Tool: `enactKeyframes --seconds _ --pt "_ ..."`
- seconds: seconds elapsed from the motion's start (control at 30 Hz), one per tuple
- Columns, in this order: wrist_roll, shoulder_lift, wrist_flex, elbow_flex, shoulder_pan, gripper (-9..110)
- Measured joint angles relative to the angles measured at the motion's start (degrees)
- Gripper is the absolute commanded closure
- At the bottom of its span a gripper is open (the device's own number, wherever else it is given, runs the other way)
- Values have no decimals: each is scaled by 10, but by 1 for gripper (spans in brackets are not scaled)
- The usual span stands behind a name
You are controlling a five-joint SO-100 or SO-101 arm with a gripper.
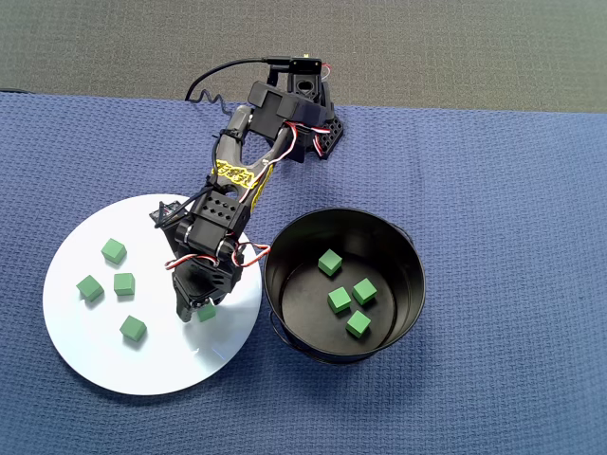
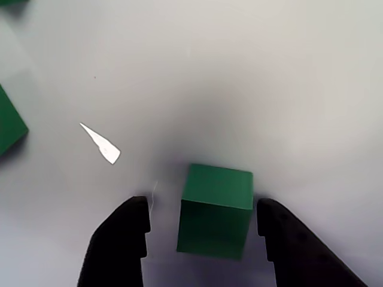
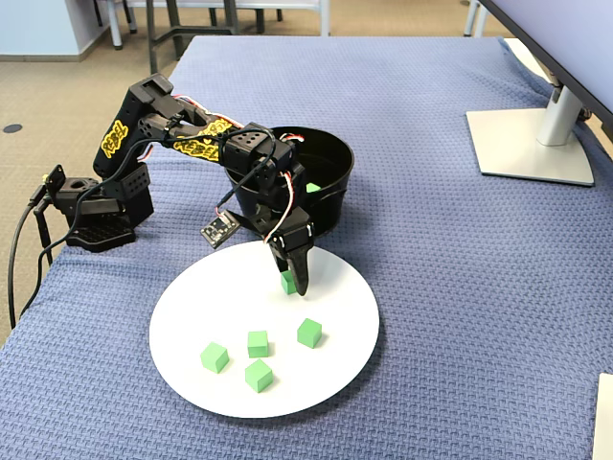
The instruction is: Pick up the green cubes from the white plate and place them in the black recipient
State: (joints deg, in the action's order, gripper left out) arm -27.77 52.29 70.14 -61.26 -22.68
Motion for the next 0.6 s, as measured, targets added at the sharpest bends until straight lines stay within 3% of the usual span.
enactKeyframes --seconds 0.2,0.6 --pt "1 0 0 0 0 101" --pt "1 4 31 0 0 102"
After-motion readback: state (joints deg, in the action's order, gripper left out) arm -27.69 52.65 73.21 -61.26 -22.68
